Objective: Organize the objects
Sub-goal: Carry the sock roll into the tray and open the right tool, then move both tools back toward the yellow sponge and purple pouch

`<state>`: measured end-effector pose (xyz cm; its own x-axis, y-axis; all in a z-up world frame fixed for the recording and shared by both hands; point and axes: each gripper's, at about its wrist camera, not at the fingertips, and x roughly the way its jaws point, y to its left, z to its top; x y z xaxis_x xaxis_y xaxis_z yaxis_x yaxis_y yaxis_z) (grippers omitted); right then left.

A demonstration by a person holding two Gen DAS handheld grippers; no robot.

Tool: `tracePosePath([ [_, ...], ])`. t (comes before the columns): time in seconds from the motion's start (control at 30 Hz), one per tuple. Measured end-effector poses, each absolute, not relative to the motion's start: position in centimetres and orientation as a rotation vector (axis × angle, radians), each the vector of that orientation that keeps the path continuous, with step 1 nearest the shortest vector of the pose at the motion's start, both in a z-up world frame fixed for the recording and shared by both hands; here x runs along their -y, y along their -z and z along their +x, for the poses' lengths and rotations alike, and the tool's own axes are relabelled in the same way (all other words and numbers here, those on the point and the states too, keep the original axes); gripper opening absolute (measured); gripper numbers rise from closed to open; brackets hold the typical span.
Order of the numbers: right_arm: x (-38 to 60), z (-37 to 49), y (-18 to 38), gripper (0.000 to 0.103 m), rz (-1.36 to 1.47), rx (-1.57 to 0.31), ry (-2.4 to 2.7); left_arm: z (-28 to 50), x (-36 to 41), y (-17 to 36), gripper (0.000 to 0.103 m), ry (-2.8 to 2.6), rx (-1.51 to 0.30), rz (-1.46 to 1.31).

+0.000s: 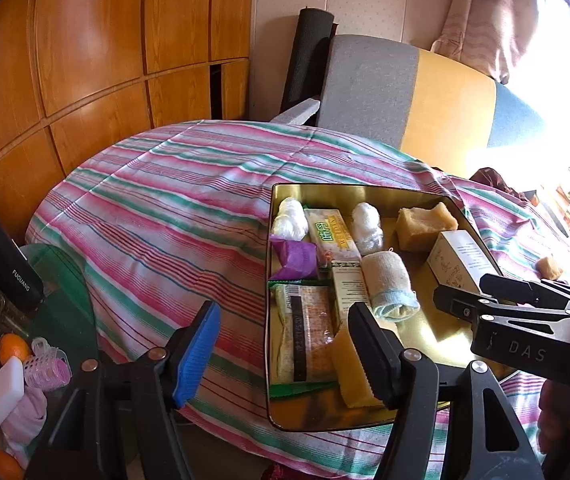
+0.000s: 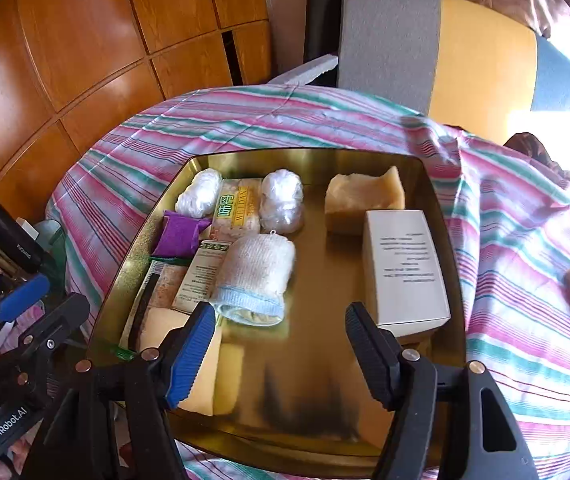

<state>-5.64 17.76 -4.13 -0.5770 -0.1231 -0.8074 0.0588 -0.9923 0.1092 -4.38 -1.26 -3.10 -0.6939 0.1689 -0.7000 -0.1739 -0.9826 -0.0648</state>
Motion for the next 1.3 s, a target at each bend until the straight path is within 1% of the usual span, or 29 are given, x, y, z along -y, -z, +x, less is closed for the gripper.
tracePosePath([
  [0.23, -19.2, -4.5, 3.7, 0.069, 1.360, 0.090, 2.751, -3.8, 0.0, 2.6, 0.068, -2.720, -0.054, -1.109],
  [0.67, -26.4, -2.2, 2.9, 0.069, 1.367, 0.204, 2.867, -3.3, -4.6, 1.7, 0.068, -2.625, -0.153, -1.071],
  [0.73, -28.5, -1.8, 2.9, 0.069, 1.391, 0.230, 2.889, -3.1, -5.6, 1.5, 0.068, -2.604, -0.167, -1.062],
  [0.83, -32.6, -1.0, 3.1, 0.069, 1.432, 0.340, 2.930, -2.9, -7.1, 1.3, 0.068, -2.571, -0.188, -1.044],
  [1.13, -47.5, 2.3, 4.6, 0.069, 1.641, 0.551, 3.114, -2.7, -11.3, 1.2, 0.068, -2.463, -0.242, -1.024],
  [1.3, -54.4, 3.5, 6.6, 0.069, 1.762, 0.571, 3.146, -2.6, -13.6, 1.5, 0.068, -2.409, -0.275, -1.021],
])
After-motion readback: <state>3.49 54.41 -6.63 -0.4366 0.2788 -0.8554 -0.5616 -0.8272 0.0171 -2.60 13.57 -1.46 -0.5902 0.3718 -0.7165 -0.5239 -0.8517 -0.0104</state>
